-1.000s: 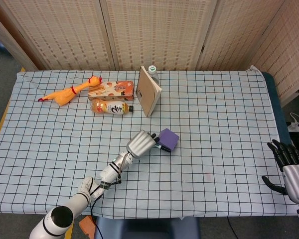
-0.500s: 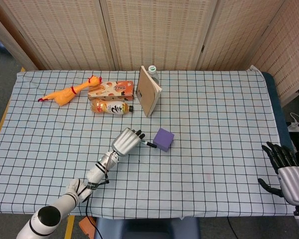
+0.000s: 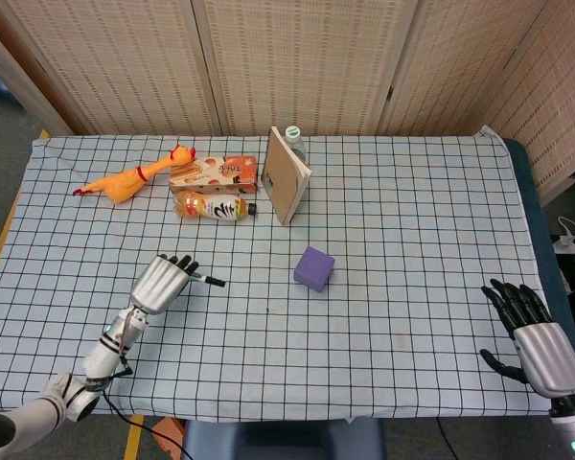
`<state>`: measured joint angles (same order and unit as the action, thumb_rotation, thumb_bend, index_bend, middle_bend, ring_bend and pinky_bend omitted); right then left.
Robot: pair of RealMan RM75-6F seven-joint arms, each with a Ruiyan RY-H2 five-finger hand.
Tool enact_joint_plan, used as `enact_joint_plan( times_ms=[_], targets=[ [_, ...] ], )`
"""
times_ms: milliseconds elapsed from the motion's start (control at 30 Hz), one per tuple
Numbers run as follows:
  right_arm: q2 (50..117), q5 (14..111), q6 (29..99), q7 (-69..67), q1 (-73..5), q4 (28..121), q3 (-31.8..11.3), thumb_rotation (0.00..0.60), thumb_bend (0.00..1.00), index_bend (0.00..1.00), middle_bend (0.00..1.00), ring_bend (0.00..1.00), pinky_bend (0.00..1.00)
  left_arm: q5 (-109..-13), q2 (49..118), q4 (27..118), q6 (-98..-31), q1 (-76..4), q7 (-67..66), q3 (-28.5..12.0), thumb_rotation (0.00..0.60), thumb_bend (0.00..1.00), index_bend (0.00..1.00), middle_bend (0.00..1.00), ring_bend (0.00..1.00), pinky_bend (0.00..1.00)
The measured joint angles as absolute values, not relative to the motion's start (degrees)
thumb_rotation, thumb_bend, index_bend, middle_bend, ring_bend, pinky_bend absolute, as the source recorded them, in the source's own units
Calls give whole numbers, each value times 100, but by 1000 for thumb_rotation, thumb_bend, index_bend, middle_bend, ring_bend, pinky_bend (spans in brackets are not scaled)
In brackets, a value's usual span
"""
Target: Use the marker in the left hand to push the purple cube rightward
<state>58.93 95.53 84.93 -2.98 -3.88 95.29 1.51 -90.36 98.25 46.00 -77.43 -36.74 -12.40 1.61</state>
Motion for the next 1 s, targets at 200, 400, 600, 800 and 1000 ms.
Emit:
enact_joint_plan(
  times_ms=[200, 400, 600, 800, 1000],
  targets=[
    [5941, 9660, 8506, -210, -394, 9562, 196, 600, 135, 0, 0, 0, 0, -8799, 9478, 4517, -7710, -3094, -1244, 354, 600, 611, 739, 773, 713, 826],
    [6004, 9699, 8466, -86, -411, 9575, 219, 600, 135, 0, 0, 0, 0, -8756, 9555, 4136, -7431, -2971, -1184, 442, 600, 565, 569, 664, 713, 817],
    [6042, 9635, 8408, -20, -431, 9579, 212, 600, 135, 0, 0, 0, 0, -8738, 9727, 3693, -7034, -2865, -912, 480, 600, 520, 381, 503, 702, 807],
    [6050, 9629, 8399, 31, -436, 9605, 222, 600, 135, 0, 0, 0, 0, -8688, 9697, 3754, -6830, -2806, -895, 412, 600, 489, 257, 402, 677, 799],
    [6042, 9633, 8446, 34, -419, 9617, 222, 600, 135, 0, 0, 0, 0, -8729, 9546, 4077, -7062, -2744, -796, 341, 600, 444, 180, 309, 603, 682]
  ],
)
